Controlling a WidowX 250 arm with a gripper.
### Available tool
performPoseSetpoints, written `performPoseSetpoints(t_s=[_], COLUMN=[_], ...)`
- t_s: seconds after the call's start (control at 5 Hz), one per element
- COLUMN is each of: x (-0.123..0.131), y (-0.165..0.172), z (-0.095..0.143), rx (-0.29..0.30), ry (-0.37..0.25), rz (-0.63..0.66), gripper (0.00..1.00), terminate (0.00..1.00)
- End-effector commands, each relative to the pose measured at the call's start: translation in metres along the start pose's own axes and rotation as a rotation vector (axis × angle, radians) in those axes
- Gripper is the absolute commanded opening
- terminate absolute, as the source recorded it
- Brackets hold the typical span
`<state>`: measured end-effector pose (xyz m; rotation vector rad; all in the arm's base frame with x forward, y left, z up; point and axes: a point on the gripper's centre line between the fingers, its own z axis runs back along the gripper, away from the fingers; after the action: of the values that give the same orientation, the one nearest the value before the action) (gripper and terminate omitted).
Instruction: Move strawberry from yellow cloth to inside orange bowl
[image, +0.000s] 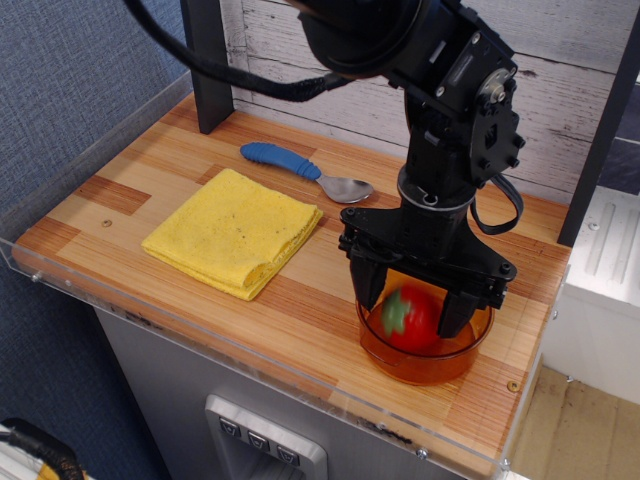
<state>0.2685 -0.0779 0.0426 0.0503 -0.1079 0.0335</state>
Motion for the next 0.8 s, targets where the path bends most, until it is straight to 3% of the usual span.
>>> performPoseSetpoints(t_s=[0.0, 0.2, 0.4, 0.6], x=[0.006, 0.002, -0.002, -0.008], y=[-0.001, 0.015, 0.047, 0.089], z=[0.044, 0.066, 0.071, 0.077], rx=[-0.02, -0.007, 0.02, 0.075], ry=[-0.1, -0.116, -0.067, -0.059], rz=[0.015, 0.064, 0.124, 0.206], gripper=[1.0, 1.0, 1.0, 1.0], terminate=[0.0, 0.0, 0.0, 0.0])
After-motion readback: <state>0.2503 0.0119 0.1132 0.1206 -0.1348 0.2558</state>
